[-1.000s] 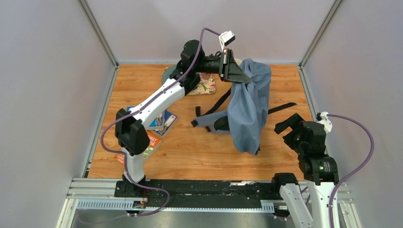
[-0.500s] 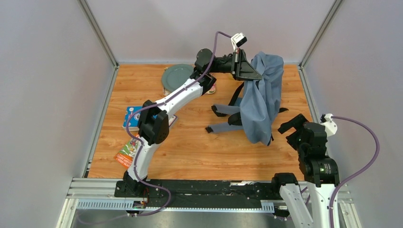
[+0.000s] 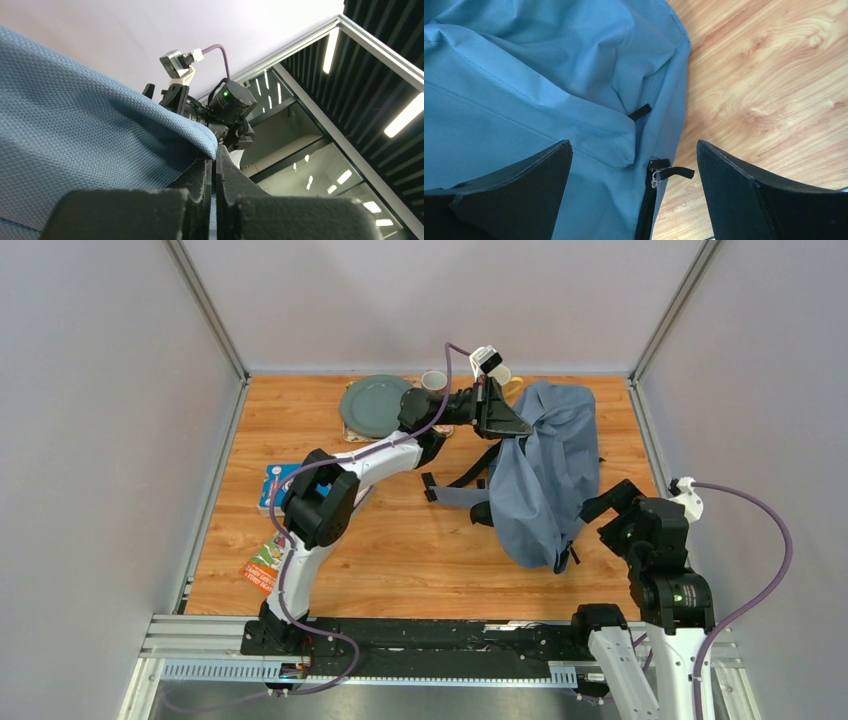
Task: Pack the student bag
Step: Place the student bag at the center of the board.
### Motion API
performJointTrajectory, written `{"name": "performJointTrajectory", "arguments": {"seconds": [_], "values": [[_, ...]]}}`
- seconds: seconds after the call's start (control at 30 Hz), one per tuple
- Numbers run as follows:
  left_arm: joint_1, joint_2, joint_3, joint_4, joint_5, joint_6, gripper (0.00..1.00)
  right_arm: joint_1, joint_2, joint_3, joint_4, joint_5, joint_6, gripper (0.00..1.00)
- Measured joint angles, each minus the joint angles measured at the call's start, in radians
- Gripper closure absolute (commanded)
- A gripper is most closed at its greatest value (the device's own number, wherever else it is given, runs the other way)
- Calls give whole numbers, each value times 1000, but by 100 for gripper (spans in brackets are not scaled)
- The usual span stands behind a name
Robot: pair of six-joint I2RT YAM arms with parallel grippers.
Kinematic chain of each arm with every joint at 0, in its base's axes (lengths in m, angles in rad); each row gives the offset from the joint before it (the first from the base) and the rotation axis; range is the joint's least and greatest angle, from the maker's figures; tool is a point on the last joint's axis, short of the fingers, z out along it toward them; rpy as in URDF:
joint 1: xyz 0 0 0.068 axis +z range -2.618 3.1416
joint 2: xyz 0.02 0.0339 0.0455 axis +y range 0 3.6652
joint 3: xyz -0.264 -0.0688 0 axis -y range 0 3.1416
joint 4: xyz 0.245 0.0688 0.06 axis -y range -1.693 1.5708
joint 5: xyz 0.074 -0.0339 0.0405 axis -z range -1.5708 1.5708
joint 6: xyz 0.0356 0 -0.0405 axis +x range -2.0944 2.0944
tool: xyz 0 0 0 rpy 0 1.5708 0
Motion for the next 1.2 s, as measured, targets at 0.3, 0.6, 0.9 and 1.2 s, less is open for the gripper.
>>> {"name": "performJointTrajectory", "arguments": {"seconds": [0.3,0.6,0.9,1.2], "values": [[48,-202,-493,69,-42,-44,100,0,-9,-47,17,-98,-6,2],[106,-367,-999,63,1,81,57,0,-5,-128,57,-199,-15,2],[124,-401,-1294,68,11,196,19,0,30,-196,107,-210,-16,2],[198,-775,-1412,-190,-74,510,19,0,97,-236,161,-210,-15,2]]}}
